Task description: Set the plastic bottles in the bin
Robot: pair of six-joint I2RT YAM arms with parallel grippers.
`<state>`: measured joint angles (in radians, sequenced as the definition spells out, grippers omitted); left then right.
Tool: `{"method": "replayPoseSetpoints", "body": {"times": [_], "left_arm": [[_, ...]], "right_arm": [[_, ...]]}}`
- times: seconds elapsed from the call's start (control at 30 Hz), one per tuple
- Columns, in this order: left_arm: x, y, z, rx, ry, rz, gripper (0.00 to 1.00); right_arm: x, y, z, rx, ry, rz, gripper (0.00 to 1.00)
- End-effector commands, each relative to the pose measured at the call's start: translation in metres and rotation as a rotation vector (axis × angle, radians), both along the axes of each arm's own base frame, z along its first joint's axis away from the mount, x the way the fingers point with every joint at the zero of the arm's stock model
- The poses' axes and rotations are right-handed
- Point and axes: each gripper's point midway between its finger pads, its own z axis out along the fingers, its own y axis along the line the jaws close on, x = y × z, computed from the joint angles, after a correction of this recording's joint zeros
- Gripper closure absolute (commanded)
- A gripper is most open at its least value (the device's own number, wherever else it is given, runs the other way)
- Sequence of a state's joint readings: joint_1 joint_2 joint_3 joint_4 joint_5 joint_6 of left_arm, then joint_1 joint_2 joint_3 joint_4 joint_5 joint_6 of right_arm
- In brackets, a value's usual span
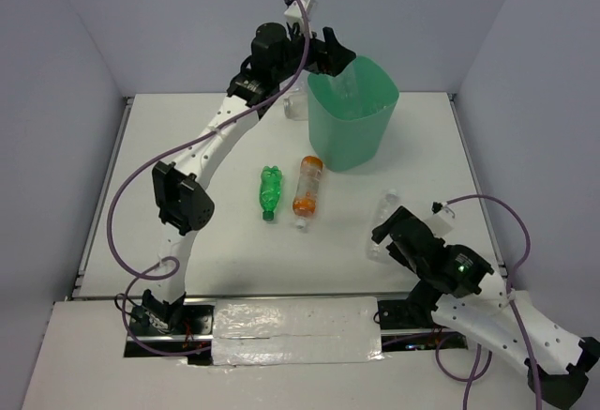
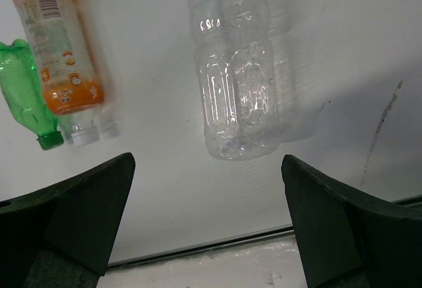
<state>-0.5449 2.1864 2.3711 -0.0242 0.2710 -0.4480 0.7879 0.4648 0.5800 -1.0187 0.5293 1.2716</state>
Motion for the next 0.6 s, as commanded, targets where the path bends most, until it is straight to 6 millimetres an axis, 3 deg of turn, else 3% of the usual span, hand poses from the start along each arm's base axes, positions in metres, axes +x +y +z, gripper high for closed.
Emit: {"method": "replayPoseSetpoints", "body": {"times": [0.0,0.17,0.2,0.27,0.3,0.33,0.37,0.4,0.53,0.57], "left_arm": [[-0.018,-0.002,0.033,-0.033,-0.079,-0.046,0.02],[-0.048,0.011,0.063,-0.002,-0.111,-0.034,0.0],[-0.056,0.023,0.079,-0.007,-0.124,0.002,0.01],[-0.065,0.038,0.082,0.007,-0.081,0.051,0.01],[-0.074,0.056,0.091,0.0,-0.066,0.11,0.01],[-0.079,0.066,0.09,0.01,-0.052,0.14,0.01],[-0.08,0.073,0.065,0.059,0.015,0.172,0.01],[-0.097,0.092,0.081,0.046,0.005,0.21,0.01],[-0.128,0.139,0.06,0.113,0.07,0.336,0.01],[-0.133,0.146,0.036,0.158,0.117,0.348,0.01]], "right_arm": [[0.016,0.008,0.006,0.022,-0.046,-0.034,0.0],[0.039,0.004,0.001,-0.028,-0.049,-0.041,0.0],[0.041,0.008,-0.002,-0.019,-0.034,-0.017,0.0],[0.052,0.008,-0.009,-0.042,-0.028,0.017,0.0],[0.056,0.005,-0.01,-0.052,-0.021,0.014,0.0],[0.06,0.007,-0.016,-0.083,0.0,0.05,0.0],[0.062,0.007,-0.017,-0.101,0.014,0.054,0.0],[0.064,0.005,-0.02,-0.123,0.034,0.049,0.0],[0.074,0.004,-0.039,-0.189,0.092,0.053,0.0],[0.075,0.005,-0.047,-0.199,0.11,0.06,0.0]]}}
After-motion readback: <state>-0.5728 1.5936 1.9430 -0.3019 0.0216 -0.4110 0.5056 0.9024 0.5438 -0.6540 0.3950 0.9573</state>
